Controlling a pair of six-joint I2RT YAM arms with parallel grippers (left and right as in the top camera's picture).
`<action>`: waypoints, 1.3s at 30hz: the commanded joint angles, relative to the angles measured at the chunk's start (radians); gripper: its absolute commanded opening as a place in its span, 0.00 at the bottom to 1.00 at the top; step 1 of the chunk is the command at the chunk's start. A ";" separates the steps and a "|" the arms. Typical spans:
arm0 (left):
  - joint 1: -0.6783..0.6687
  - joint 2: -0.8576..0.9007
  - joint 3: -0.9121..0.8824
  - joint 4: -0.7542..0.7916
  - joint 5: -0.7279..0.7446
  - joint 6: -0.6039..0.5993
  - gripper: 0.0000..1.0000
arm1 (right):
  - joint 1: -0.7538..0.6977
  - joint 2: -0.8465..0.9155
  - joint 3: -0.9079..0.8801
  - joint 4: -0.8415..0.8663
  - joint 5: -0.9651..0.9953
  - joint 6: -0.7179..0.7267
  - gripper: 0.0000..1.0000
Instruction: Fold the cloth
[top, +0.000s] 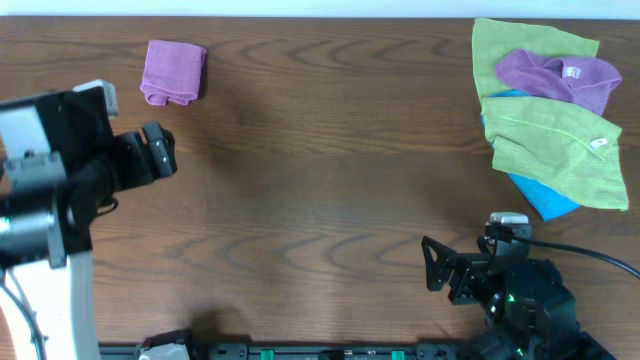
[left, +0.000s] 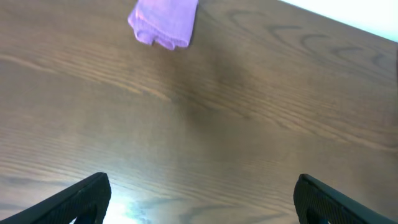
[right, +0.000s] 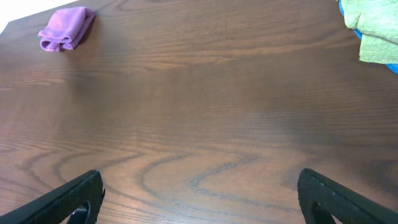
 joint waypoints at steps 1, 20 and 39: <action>0.002 -0.084 -0.084 0.025 -0.023 0.069 0.95 | -0.007 -0.003 -0.006 0.000 -0.003 0.011 0.99; -0.077 -0.815 -0.921 0.385 -0.037 0.070 0.95 | -0.007 -0.003 -0.006 0.000 -0.003 0.011 0.99; -0.126 -1.090 -1.148 0.354 -0.197 0.070 0.95 | -0.007 -0.003 -0.006 0.000 -0.003 0.011 0.99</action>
